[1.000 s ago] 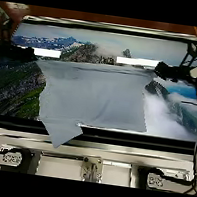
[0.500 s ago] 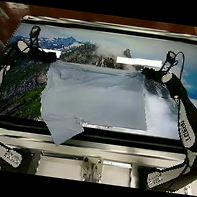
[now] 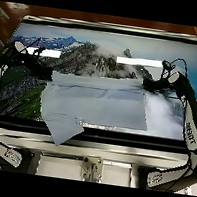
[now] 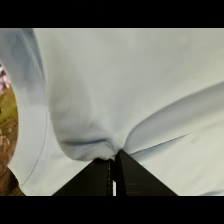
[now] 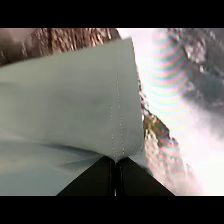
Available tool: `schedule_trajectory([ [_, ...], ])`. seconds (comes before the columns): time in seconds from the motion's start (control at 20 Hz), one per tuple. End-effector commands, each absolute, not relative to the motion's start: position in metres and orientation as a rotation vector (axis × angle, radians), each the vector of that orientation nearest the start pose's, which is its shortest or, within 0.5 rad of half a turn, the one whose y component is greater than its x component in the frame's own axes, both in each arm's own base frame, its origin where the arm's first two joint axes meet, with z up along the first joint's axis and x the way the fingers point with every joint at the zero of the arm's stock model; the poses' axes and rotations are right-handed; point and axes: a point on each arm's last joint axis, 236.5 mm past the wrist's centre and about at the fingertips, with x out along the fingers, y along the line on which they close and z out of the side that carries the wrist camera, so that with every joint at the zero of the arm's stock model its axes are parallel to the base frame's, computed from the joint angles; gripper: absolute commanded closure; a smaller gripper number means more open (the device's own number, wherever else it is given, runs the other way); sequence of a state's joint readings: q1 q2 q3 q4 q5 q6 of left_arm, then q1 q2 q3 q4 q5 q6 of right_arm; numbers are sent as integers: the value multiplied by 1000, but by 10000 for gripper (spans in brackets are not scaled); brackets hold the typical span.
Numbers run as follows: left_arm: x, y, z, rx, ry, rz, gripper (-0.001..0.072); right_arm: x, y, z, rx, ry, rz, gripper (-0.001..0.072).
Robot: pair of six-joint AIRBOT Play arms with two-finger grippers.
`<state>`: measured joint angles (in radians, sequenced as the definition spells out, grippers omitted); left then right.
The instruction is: Fold the shirts.
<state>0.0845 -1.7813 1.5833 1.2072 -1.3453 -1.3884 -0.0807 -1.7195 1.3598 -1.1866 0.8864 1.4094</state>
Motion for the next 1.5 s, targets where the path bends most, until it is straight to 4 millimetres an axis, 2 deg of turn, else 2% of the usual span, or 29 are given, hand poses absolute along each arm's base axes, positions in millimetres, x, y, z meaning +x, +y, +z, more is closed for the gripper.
schedule_trajectory([
  [0.0, 416, -48, -71, -298, 1627, -262, 670, 456, 41, -105, 378, 1384, 159, 651],
  [0.05, 413, -47, -73, -312, 1639, -247, 669, 458, 42, -105, 387, 1380, 160, 633],
  [0.1, 412, -46, -72, -329, 1644, -232, 653, 463, 41, -102, 393, 1355, 155, 525],
  [0.15, 411, -44, -68, -336, 1648, -230, 414, 471, 40, -95, 404, 1320, 153, 266],
  [0.2, 408, -41, -64, -339, 1654, -229, 165, 474, 39, -82, 409, 1301, 163, 132],
  [0.25, 405, -35, -56, -348, 1653, -223, 114, 477, 36, -66, 400, 1277, 170, 132],
  [0.35, 396, -19, -32, -375, 1642, -202, 115, 475, 19, -27, 379, 1236, 167, 133],
  [0.4, 383, -9, -19, -373, 1649, -207, 117, 465, 4, -9, 360, 1240, 152, 133],
  [0.45, 363, 0, -12, -388, 1669, -200, 117, 444, -14, 0, 331, 1290, 127, 133],
  [0.5, 339, 7, -11, -417, 1688, -188, 118, 415, -37, 4, 293, 1374, 93, 140],
  [0.6, 281, 12, -31, -507, 1706, -126, 117, 361, -72, 3, 292, 1517, 36, 139],
  [0.65, 250, 6, -49, -566, 1708, -94, 117, 344, -80, 2, 345, 1542, 19, 139],
  [0.75, 202, -18, -84, -667, 1694, -65, 118, 326, -83, -2, 460, 1529, 10, 139],
  [0.8, 188, -31, -97, -697, 1673, -75, 119, 322, -82, -6, 491, 1519, 14, 139],
  [0.9, 183, -49, -109, -782, 1631, -81, 118, 316, -78, -13, 513, 1529, 14, 139],
  [1.05, 197, -60, -110, -838, 1571, -103, 120, 324, -69, -15, 553, 1497, 37, 139],
  [1.25, 200, -77, -120, -815, 1595, -133, 121, 336, -75, -16, 543, 1444, 12, 139],
  [1.4, 211, -88, -131, -831, 1582, -120, 131, 339, -77, -16, 542, 1433, 2, 139],
  [1.45, 215, -89, -134, -840, 1570, -112, 257, 338, -78, -16, 540, 1435, 0, 139],
])
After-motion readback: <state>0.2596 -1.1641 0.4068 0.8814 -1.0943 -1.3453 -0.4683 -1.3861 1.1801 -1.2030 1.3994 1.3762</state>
